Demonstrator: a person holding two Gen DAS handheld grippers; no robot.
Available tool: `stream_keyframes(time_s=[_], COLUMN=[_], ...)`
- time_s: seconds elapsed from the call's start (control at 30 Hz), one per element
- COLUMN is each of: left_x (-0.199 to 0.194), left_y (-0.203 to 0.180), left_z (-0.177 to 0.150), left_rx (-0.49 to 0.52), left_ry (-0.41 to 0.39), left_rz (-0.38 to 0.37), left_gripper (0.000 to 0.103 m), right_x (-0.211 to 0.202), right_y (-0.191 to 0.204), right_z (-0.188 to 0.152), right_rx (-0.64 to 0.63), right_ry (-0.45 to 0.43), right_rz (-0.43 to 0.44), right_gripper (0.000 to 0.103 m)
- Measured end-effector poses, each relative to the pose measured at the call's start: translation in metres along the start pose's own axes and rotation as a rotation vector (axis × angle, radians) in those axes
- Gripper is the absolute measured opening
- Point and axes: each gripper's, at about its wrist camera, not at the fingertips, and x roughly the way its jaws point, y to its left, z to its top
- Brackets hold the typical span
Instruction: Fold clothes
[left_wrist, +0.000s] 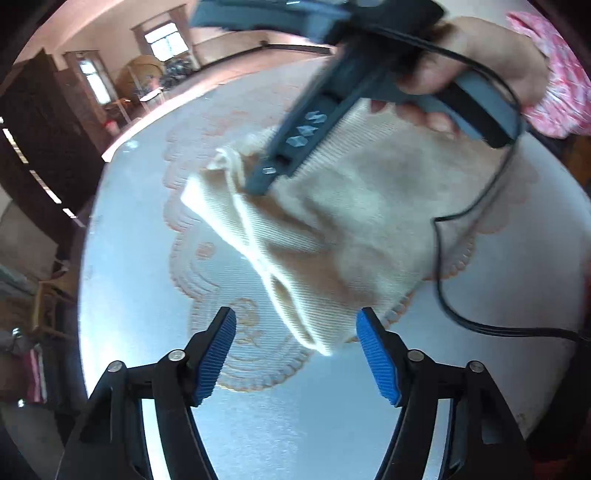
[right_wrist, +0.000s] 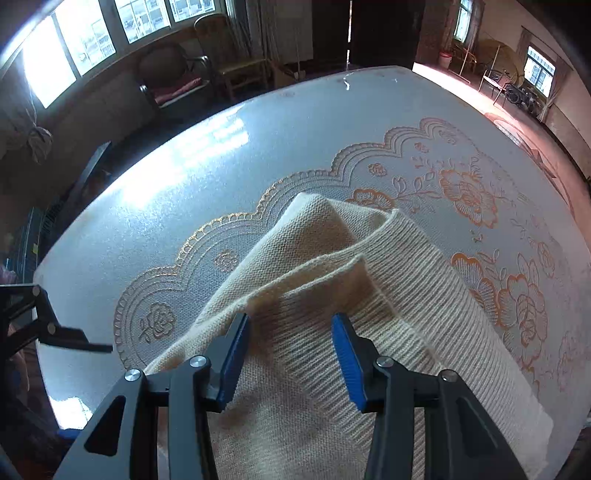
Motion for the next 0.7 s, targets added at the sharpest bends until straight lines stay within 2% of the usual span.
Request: stream_keyframes(time_s=[0.07, 0.13, 0.23, 0.3, 0.37, 0.47, 0.53, 0.57, 0.63, 0.7], left_x=[-0.006, -0.011, -0.020, -0.020, -0.015, 0.002, 0.015, 0.021, 0.041, 0.059], left_y=[0.002, 0.004, 0.009, 0.002, -0.008, -0.031, -0.058, -0.072, -0.097, -0.122], left_z=[0.007, 0.014, 0.037, 0.060, 0.083, 0.127, 0.154, 0.168, 0.193, 0.216], left_rx=[-0.038, -0.081, -0.139, -0.149, -0.139, -0.109, -0.110, -0.113, -0.112, -0.102], left_ry=[-0.026, -0.051, -0.132, -0.173, -0.188, -0.182, -0.180, -0.177, -0.162, -0.153], left_rz=[0.068, 0.103, 0.082, 0.057, 0.037, 0.020, -0.014, -0.035, -0.073, -0.111], left_gripper=[0.074, 0.074, 0.075, 0.080, 0.080, 0.080, 0.080, 0.080, 0.080, 0.080], right_x=[-0.027, -0.050, -0.087, -0.105, -0.128, -0.158, -0.174, -0.179, -0.185, -0.177], right_y=[-0.016, -0.030, -0.062, -0.102, -0.138, -0.191, -0.224, -0.239, -0.259, -0.260], right_z=[-0.022, -0.049, -0.107, -0.116, -0.164, -0.228, -0.267, -0.282, -0.308, -0.310], right_rx=[0.054, 0.101, 0.162, 0.232, 0.349, 0.527, 0.622, 0.661, 0.708, 0.674], right_ry=[-0.060, -0.099, -0.128, -0.139, -0.139, -0.079, -0.078, -0.089, -0.106, -0.099], right_rz=[0.042, 0.092, 0.143, 0.158, 0.133, -0.005, -0.096, -0.110, -0.076, -0.037], right_gripper=[0.046, 0.046, 0.046, 0.046, 0.046, 0.046, 0.047, 0.048, 0.048, 0.048])
